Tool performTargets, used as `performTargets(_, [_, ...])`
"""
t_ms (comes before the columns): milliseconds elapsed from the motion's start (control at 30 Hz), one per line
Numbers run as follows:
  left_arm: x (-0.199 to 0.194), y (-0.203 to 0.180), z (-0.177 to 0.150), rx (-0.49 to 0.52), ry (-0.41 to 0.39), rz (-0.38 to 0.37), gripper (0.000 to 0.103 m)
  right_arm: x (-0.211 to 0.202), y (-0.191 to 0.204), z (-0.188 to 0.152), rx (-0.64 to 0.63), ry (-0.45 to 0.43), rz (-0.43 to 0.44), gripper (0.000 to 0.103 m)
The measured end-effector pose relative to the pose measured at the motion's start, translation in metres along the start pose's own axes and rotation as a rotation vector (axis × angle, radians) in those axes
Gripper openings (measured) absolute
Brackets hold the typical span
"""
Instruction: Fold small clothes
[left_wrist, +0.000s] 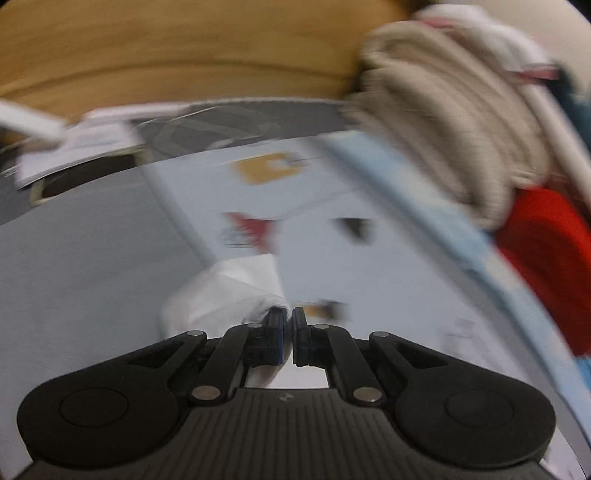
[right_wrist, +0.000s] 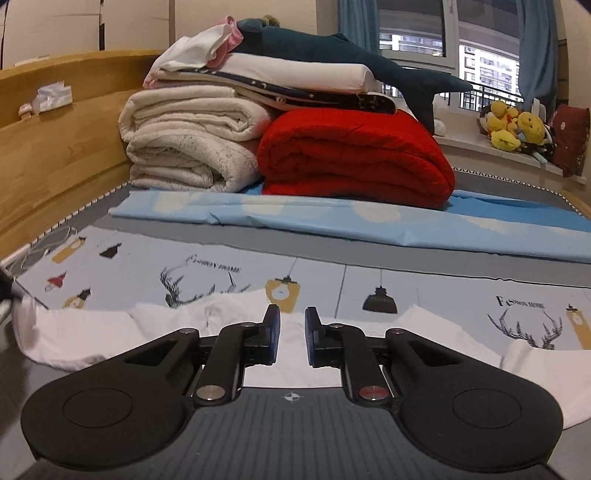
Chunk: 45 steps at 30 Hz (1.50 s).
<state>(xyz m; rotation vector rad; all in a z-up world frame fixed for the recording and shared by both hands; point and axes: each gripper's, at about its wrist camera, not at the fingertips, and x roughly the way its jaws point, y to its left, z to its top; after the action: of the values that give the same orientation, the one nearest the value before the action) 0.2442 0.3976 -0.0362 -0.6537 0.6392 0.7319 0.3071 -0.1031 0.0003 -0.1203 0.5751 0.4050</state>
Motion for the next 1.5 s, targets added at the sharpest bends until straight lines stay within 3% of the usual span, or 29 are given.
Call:
performTargets(200, [-0.029, -0.051, -0.049, 0.057, 0.005, -0.208, 0.004, -0.017, -0.015, -0.015, 0.079, 0.046, -0.031, 0.014])
performTargets(433, [-0.038, -0.079, -0.087, 0.048, 0.053, -0.28, 0.004, -0.027, -0.016, -0.031, 0.239, 0.128, -0.008, 0.014])
performTargets(633, [-0.043, -0.112, -0.104, 0.078, 0.065, -0.365, 0.004, -0.027, -0.012, -0.038, 0.249, 0.132, -0.002, 0.013])
performTargets(767, [-0.034, -0.138, -0.117, 0.067, 0.144, -0.436, 0.004, -0.016, -0.017, -0.044, 0.255, 0.152, 0.003, 0.013])
performTargets(900, [-0.031, -0.174, -0.134, 0.135, 0.194, -0.516, 0.004, 0.007, -0.02, -0.054, 0.283, 0.235, -0.007, 0.013])
performTargets(1033, [-0.024, -0.21, -0.157, 0.176, 0.316, -0.652, 0.004, 0.025, -0.017, -0.053, 0.272, 0.266, 0.007, 0.013])
performTargets(1100, [-0.018, -0.228, -0.172, 0.189, 0.447, -0.783, 0.004, 0.033, -0.021, -0.052, 0.281, 0.272, 0.005, 0.013])
performTargets(1167, [-0.012, -0.241, -0.185, 0.207, 0.584, -0.878, 0.01, 0.039, -0.028, -0.052, 0.31, 0.283, -0.007, 0.015])
performTargets(1200, [-0.01, -0.245, -0.189, 0.234, 0.625, -0.897, 0.019, 0.043, -0.033, -0.053, 0.335, 0.29, -0.011, 0.019])
performTargets(1267, [-0.01, -0.246, -0.185, 0.297, 0.594, -0.874, 0.021, 0.051, -0.042, -0.055, 0.385, 0.304, -0.003, 0.029])
performTargets(1333, [-0.008, -0.237, -0.173, 0.317, 0.515, -0.791, 0.022, 0.057, -0.048, -0.057, 0.429, 0.324, 0.008, 0.035])
performTargets(1433, [-0.003, -0.214, -0.147, 0.313, 0.361, -0.592, 0.022, 0.065, -0.05, -0.06, 0.467, 0.353, 0.023, 0.04])
performTargets(1500, [0.005, -0.192, -0.127, 0.238, 0.3, -0.466, 0.022, 0.072, -0.051, -0.064, 0.486, 0.379, 0.023, 0.045])
